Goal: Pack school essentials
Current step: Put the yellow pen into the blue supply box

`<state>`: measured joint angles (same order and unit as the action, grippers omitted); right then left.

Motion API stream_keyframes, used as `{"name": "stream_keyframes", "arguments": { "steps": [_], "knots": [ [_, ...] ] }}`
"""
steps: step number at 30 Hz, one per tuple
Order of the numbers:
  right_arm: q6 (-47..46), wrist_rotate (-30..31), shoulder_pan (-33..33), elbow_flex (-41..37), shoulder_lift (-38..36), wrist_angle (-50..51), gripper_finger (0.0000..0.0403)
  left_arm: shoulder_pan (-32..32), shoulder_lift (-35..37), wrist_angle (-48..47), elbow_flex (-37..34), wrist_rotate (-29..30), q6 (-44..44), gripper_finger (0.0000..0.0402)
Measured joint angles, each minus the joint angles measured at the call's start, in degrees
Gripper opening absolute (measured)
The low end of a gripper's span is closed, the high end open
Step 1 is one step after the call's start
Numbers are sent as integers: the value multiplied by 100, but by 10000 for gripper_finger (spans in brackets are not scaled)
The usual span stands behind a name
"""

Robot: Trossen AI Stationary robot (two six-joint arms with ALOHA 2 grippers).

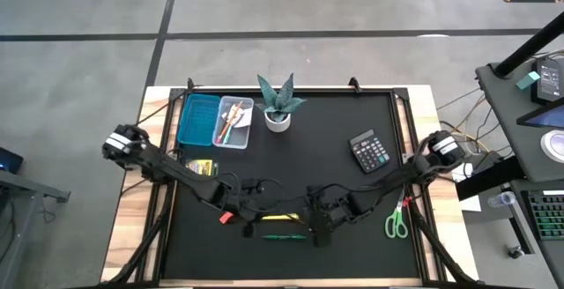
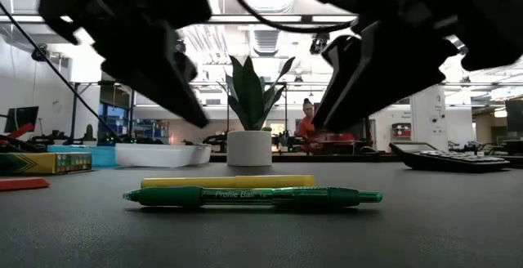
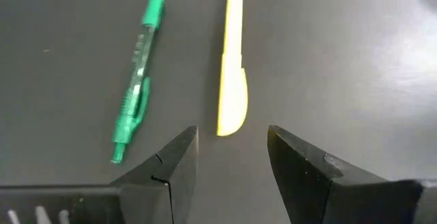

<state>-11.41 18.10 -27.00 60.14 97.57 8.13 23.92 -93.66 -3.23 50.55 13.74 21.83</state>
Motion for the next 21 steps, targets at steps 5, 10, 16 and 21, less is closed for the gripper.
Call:
{"name": "stream_keyframes", "arguments": {
  "steps": [5,10,16,21],
  "knots": [
    [4,205,-55,-239,-205,-454,166,0,-680,1018,154,8,-470,116],
    [92,224,-51,-339,-264,-613,166,-2,-1126,943,288,6,-569,116],
    [138,294,-51,-353,-261,-632,166,-18,-1216,872,320,6,-571,116],
    [136,294,-51,-372,-259,-691,166,-24,-1276,604,303,29,-562,116]
  ]
}}
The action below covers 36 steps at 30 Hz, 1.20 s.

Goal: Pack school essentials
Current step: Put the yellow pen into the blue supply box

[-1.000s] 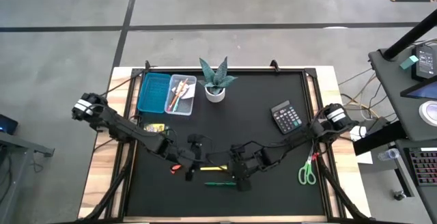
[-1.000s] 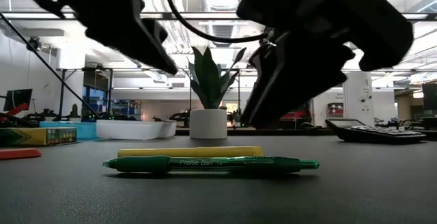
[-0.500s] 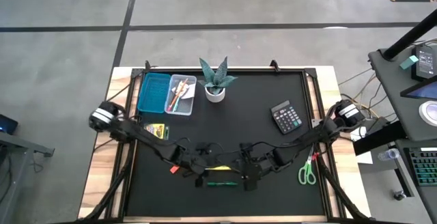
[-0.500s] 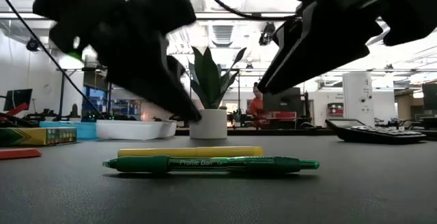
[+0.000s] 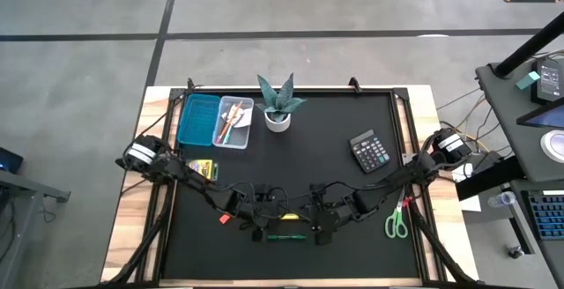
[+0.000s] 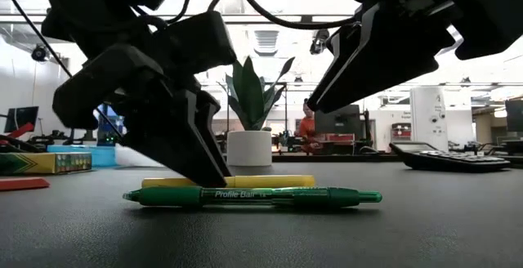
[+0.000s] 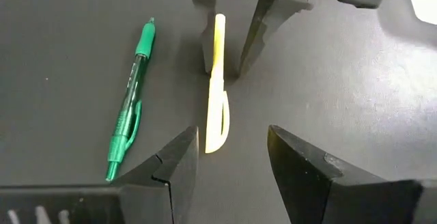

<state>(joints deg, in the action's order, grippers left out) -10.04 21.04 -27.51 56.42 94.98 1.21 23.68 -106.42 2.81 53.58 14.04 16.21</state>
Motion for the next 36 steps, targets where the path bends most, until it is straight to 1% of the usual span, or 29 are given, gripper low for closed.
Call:
{"name": "stream_keyframes", "arguments": {
  "steps": [4,6,9,12,13,18,22,25,29,33,36],
  "knots": [
    [-41,0,0,0,0,-30,164,4,-150,-111,7,35,13,115],
    [-44,0,0,0,2,-35,162,4,-195,-129,7,40,9,107],
    [-44,2,0,0,2,-60,159,14,-241,-136,4,106,-5,73],
    [-46,2,0,0,2,-68,155,11,-240,-163,0,130,-9,21],
    [-45,2,0,0,2,-67,153,11,-220,-168,-1,138,-9,14],
    [41,2,-2,0,-28,29,145,11,-27,-178,-16,167,-12,11],
    [294,91,0,0,-269,271,136,-13,355,-521,-70,385,-118,7],
    [803,335,0,-54,-556,295,128,-22,778,-928,-63,773,-150,7],
    [1568,395,85,-276,-1069,112,116,-128,1368,-1662,-97,1219,155,7],
    [2193,407,279,-521,-1733,-51,101,-394,2041,-2120,-146,1673,492,7],
    [2472,405,500,-741,-2246,-180,91,-754,2489,-2316,-281,1799,744,7]
  ]
}}
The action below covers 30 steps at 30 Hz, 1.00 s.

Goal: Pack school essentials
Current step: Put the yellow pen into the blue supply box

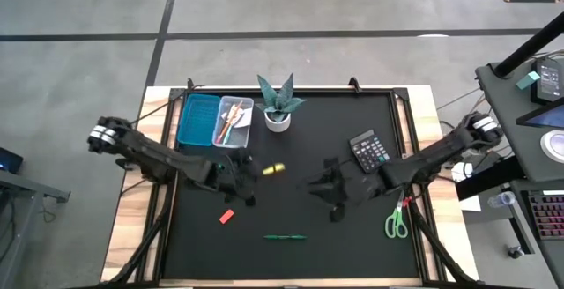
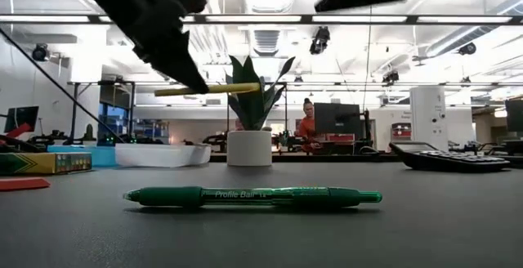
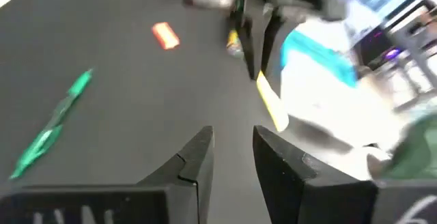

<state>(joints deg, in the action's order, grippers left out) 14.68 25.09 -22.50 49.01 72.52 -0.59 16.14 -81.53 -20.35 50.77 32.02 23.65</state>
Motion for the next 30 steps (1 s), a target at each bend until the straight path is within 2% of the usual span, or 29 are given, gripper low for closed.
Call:
{"name": "stream_keyframes", "arguments": {
  "steps": [6,13,17,22,30],
  "knots": [
    [245,-70,514,-544,-810,-827,74,-856,705,-677,-383,3,672,7],
    [351,-163,713,-928,-1210,-1181,69,-1976,1073,-1302,-945,71,1483,7],
    [408,-167,704,-984,-1370,-1222,69,-2672,1061,-1200,-1193,94,1693,7],
    [525,-147,718,-1071,-1510,-1153,69,-3338,978,-624,-1279,100,1480,22],
    [607,-145,728,-1062,-1518,-1176,66,-4044,681,-365,-1278,87,1201,16]
  ]
}}
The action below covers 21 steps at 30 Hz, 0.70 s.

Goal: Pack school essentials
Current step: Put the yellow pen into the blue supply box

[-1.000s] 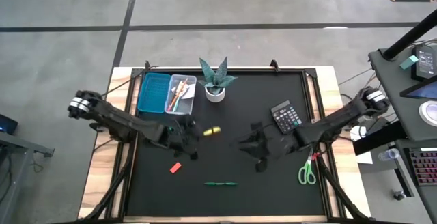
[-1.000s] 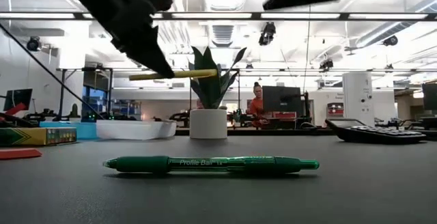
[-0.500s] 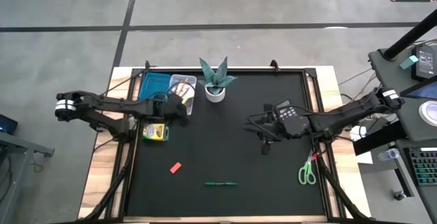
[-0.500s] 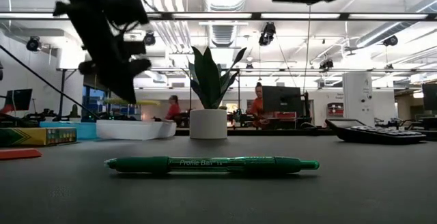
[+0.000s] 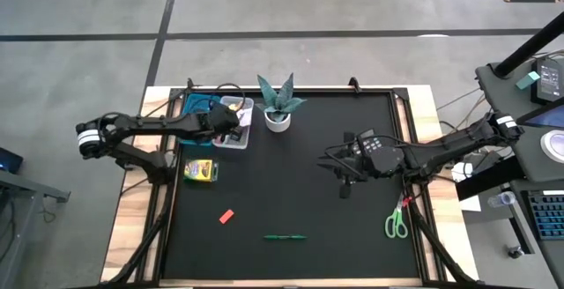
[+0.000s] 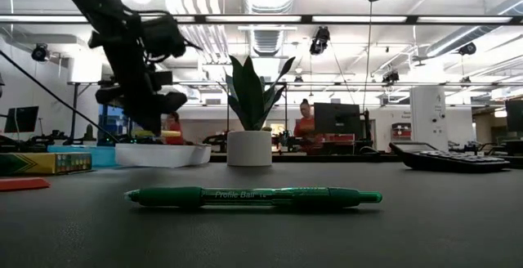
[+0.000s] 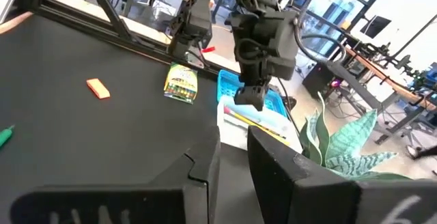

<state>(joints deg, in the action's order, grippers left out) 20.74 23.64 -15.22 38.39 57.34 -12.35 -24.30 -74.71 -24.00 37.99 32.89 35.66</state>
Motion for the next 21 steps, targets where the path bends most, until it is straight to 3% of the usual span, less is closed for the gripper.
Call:
{"name": "stream_keyframes", "arguments": {
  "steps": [9,21],
  "knots": [
    [29,2,2,0,2,1,68,-228,-505,474,37,-21,-70,21],
    [30,4,2,2,4,1,64,-237,-575,555,32,-103,-39,23]
  ]
}}
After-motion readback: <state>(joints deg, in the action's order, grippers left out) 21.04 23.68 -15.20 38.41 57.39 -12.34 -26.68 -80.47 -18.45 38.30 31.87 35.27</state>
